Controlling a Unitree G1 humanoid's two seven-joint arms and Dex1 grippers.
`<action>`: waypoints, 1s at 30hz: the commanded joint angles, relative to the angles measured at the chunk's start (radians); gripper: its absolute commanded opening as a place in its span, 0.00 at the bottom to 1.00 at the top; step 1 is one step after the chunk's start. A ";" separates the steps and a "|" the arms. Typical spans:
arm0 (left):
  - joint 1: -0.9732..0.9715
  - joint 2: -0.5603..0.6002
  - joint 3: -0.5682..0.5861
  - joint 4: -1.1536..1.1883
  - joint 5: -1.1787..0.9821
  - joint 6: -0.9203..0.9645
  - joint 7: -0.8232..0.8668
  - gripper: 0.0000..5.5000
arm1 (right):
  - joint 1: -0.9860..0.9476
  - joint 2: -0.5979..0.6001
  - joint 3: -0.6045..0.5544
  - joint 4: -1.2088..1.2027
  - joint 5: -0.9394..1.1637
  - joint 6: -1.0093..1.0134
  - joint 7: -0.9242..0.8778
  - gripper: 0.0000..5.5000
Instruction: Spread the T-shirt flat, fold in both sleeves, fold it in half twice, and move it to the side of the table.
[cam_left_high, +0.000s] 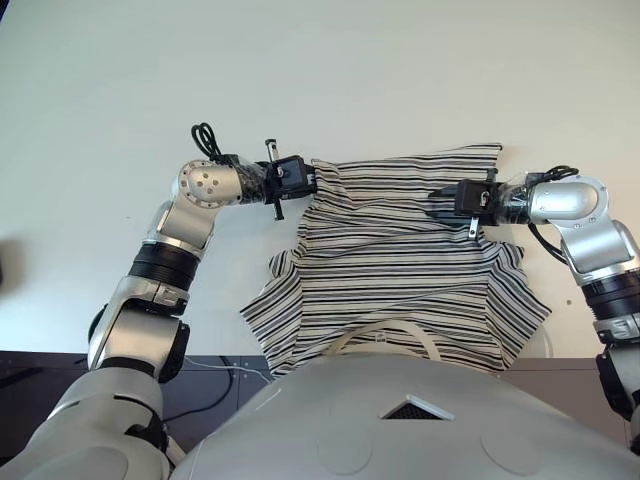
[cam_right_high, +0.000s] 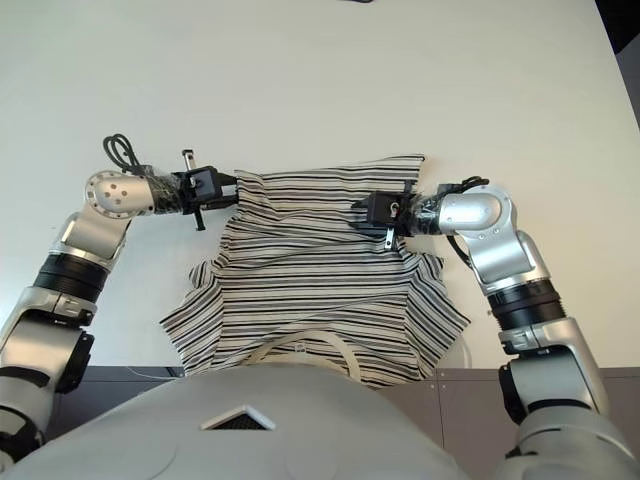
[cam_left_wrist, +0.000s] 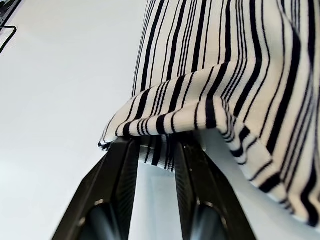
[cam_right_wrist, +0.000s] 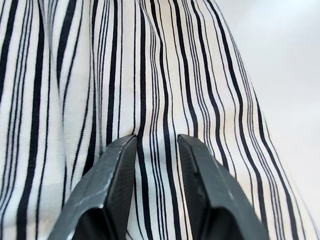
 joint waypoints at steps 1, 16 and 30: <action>-0.031 -0.028 -0.042 0.115 0.083 -0.054 0.056 0.21 | 0.046 -0.012 0.073 0.057 -0.084 0.023 0.023 0.27; -0.398 -0.239 0.058 0.688 0.063 -0.180 0.341 0.21 | 0.045 -0.030 0.115 0.028 -0.102 -0.033 0.032 0.27; -0.392 -0.256 0.140 0.608 0.028 -0.342 0.276 0.21 | 0.084 -0.041 0.100 -0.009 -0.097 -0.048 -0.026 0.27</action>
